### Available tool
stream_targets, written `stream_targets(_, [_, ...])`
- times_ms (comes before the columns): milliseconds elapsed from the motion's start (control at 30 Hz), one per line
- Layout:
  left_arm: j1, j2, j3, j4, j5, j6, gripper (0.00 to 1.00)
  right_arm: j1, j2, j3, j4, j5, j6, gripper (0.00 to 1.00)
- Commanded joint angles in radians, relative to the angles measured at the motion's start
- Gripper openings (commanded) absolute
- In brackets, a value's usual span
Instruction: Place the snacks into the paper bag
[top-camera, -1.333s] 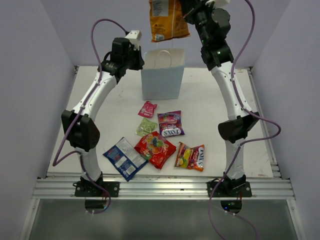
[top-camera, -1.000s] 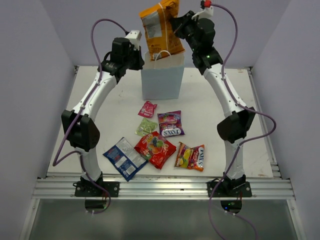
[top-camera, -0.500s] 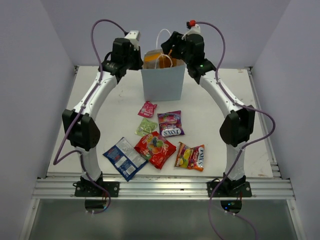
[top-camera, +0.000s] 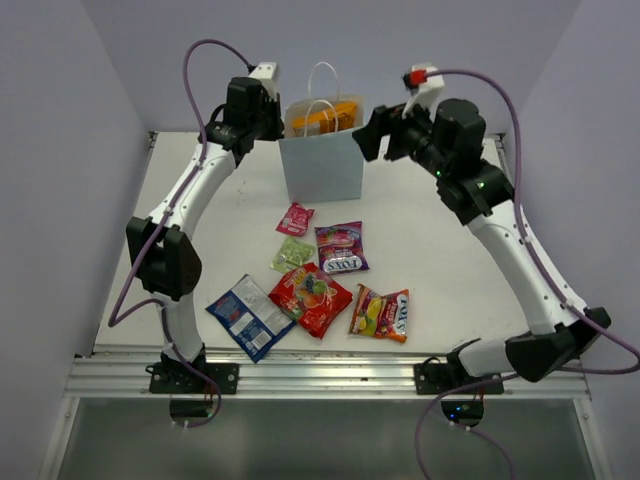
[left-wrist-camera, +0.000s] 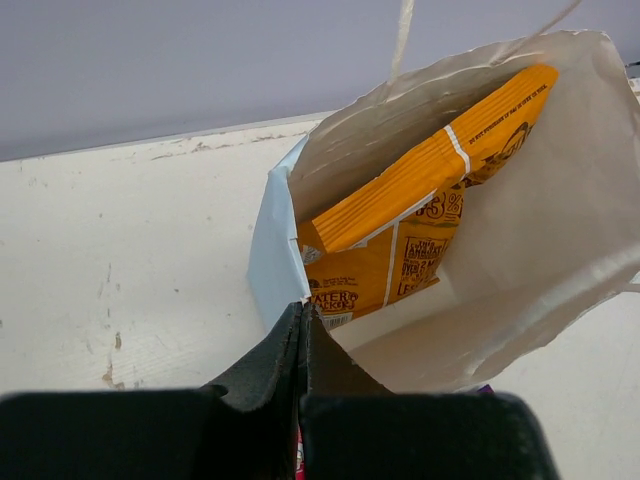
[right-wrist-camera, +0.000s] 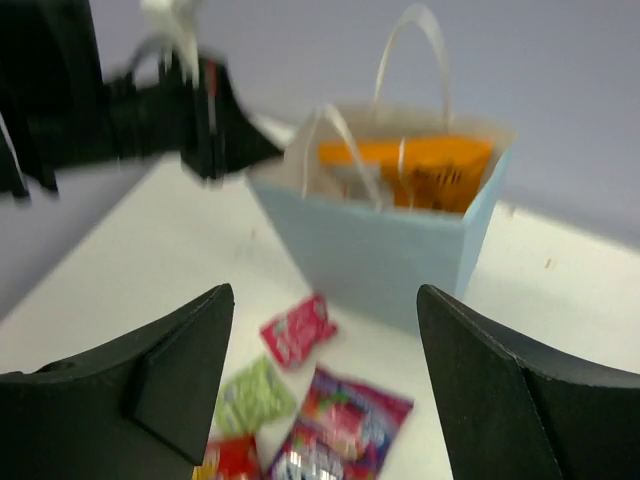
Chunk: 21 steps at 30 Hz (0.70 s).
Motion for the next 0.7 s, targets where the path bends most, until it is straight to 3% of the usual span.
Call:
stream_targets(0, [-0.003,-0.014,0.026,0.010,-0.023,-0.010,0.00,0.045,-0.013,-0.226,-0.219,-0.132,-0.120,0.78])
stream_targets(33, [-0.003,-0.016,0.026,0.009,-0.021,-0.010,0.00,0.071,-0.019,-0.316,-0.228,-0.168,-0.128,0.78])
stream_targets(233, [-0.003,-0.049,0.004,-0.016,-0.023,-0.015,0.00,0.171,0.083,-0.475,-0.258,-0.239,-0.180,0.76])
stream_targets(400, [-0.003,-0.091,-0.055,-0.016,-0.026,-0.016,0.00,0.252,0.217,-0.481,-0.261,-0.288,-0.180,0.75])
stream_targets(667, [-0.003,-0.105,-0.077,-0.028,-0.029,0.007,0.00,0.365,0.287,-0.444,-0.278,-0.313,-0.180,0.74])
